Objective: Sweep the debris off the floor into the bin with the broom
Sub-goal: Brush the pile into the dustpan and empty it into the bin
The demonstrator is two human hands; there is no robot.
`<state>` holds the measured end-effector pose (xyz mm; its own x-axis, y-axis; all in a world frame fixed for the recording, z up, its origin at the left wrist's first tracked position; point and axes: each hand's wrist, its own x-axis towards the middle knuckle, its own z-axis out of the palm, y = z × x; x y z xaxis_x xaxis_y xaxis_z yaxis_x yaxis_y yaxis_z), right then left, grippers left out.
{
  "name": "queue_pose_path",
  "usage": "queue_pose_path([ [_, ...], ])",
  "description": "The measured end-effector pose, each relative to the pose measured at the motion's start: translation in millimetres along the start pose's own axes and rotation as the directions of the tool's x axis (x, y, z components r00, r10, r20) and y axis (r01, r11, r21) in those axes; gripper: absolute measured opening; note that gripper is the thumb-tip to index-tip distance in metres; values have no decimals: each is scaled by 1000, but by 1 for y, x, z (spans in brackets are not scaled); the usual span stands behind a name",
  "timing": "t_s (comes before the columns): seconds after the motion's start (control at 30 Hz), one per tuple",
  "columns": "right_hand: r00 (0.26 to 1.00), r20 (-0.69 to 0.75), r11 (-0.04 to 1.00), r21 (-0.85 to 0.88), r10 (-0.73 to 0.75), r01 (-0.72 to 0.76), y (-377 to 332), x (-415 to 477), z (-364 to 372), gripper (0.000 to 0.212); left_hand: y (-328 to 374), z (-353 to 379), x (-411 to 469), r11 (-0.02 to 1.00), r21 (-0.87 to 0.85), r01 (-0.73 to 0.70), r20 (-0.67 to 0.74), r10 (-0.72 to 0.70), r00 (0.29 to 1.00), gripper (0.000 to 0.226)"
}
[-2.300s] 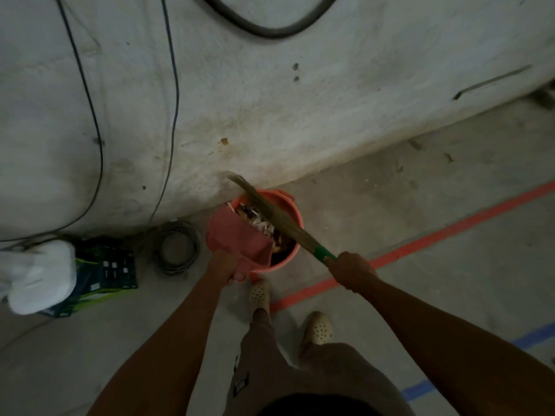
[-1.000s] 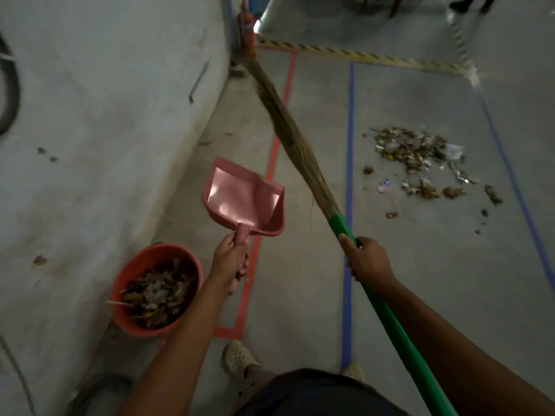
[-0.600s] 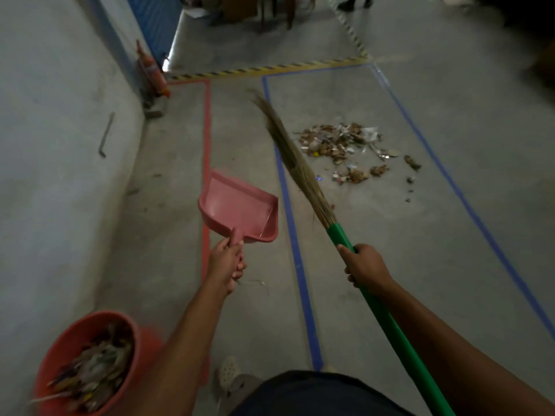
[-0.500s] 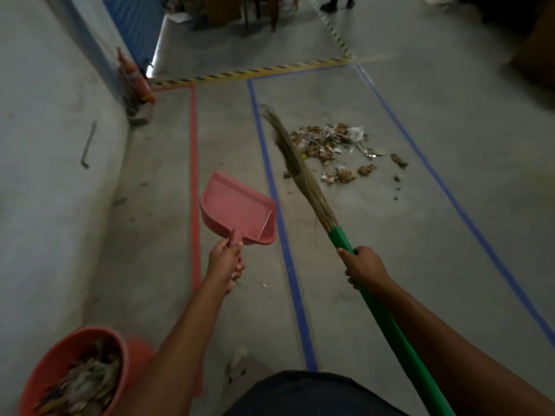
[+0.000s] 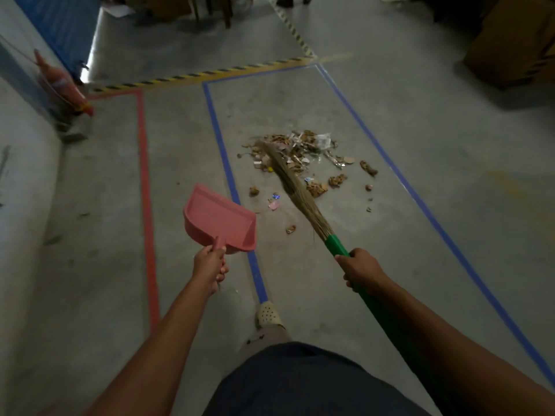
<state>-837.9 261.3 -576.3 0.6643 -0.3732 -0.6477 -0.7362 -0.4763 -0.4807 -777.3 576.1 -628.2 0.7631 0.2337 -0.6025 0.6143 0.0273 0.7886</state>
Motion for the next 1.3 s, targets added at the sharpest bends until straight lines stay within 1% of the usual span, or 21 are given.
queue_pose_path([
  [0.23, 993, 47, 992, -59, 111, -108, -61, 88, -16, 28, 39, 39, 98, 990, 50, 130, 22, -131, 991, 9],
  [0.33, 987, 73, 988, -76, 140, -135, -77, 118, -19, 29, 51, 53, 129, 985, 69, 159, 0, -159, 987, 16],
  [0.4, 984, 93, 985, -97, 154, -145, -84, 140, -22, 29, 59, 64, 150, 981, 77, 178, -10, -178, 984, 18],
  [0.6, 970, 153, 972, -168, 190, -164, -89, 217, -29, 30, 77, 105, 208, 956, 138, 259, -16, -260, 966, 14],
  [0.8, 948, 221, 956, -233, 228, -176, -90, 307, -35, 34, 88, 158, 256, 903, 195, 383, -27, -385, 922, 11],
  [0.9, 938, 247, 950, -256, 244, -180, -88, 350, -36, 42, 81, 184, 284, 870, 227, 438, -50, -439, 897, 15],
  [1.0, 928, 268, 942, -283, 258, -180, -84, 393, -30, 49, 65, 208, 312, 827, 261, 498, -73, -497, 864, 14],
  [1.17, 893, 335, 900, -409, 302, -151, -66, 472, 5, 41, 18, 238, 369, 779, 300, 550, -66, -558, 827, 17],
  [1.3, 879, 331, 853, -502, 342, -142, -43, 534, 49, 34, -29, 255, 428, 777, 301, 553, -29, -573, 819, 13],
])
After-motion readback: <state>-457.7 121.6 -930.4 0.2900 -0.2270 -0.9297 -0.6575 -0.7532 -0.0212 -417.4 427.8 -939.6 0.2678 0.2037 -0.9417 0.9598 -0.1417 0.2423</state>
